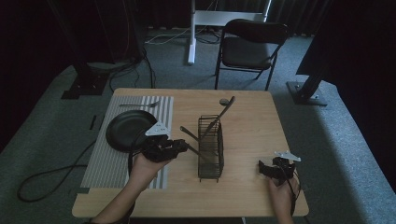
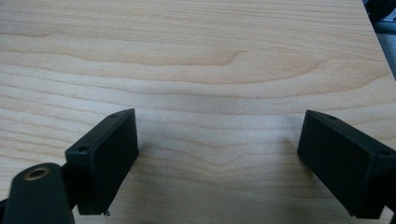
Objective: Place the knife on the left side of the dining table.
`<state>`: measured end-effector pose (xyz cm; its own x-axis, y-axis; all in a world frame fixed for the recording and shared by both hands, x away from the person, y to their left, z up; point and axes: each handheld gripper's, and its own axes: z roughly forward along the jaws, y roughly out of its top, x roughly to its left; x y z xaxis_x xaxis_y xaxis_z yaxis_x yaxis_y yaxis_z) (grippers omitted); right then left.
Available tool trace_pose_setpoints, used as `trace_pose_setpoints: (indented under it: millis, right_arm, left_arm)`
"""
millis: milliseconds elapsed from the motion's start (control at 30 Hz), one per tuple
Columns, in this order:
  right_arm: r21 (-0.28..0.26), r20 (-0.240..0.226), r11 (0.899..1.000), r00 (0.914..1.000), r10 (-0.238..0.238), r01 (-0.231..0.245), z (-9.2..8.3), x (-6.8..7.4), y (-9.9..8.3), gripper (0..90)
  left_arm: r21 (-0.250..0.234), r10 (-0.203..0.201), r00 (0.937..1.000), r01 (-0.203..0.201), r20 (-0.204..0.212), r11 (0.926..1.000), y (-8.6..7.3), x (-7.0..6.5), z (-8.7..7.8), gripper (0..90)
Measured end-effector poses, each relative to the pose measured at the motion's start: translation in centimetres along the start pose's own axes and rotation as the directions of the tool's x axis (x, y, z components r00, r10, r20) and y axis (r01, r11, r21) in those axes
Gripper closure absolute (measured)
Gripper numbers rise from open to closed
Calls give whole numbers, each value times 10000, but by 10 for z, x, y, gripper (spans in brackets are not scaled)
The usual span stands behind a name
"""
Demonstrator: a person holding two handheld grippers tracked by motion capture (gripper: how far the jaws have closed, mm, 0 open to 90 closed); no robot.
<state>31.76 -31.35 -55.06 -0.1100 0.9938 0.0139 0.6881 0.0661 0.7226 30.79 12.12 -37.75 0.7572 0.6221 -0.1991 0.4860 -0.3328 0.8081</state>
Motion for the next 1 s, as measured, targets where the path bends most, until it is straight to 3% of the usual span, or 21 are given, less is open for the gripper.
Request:
trace_pose_setpoints:
  millis: [233, 267, 333, 467, 633, 1000]
  right_arm:
    - [2, 1, 10000, 10000, -12, 12, 0, 0, 0, 114]
    - [2, 2, 10000, 10000, -10, 10, 0, 0, 0, 115]
    - [2, 2, 10000, 10000, -7, 7, 0, 0, 0, 115]
    - [-6, 2, 10000, 10000, -5, 5, 0, 0, 0, 115]
    - [-9, 4, 10000, 10000, -8, 8, 0, 0, 0, 115]
    - [-6, 1, 10000, 10000, -3, 3, 0, 0, 0, 115]
  left_arm:
    - [-111, 124, 9991, -120, 401, 9999, 3, -6, -1, 819]
    - [-184, 297, 9976, -286, 633, 9994, 4, -10, -1, 819]
    - [-247, 488, 9964, -472, 691, 9986, 5, -15, 0, 835]
    - [-408, 656, 9961, -632, 592, 9972, 6, -21, 1, 837]
    - [-531, 416, 9974, -385, 587, 9978, 7, -19, 2, 841]
    - [-640, 512, 9968, -472, 618, 9968, 9, -22, -4, 841]
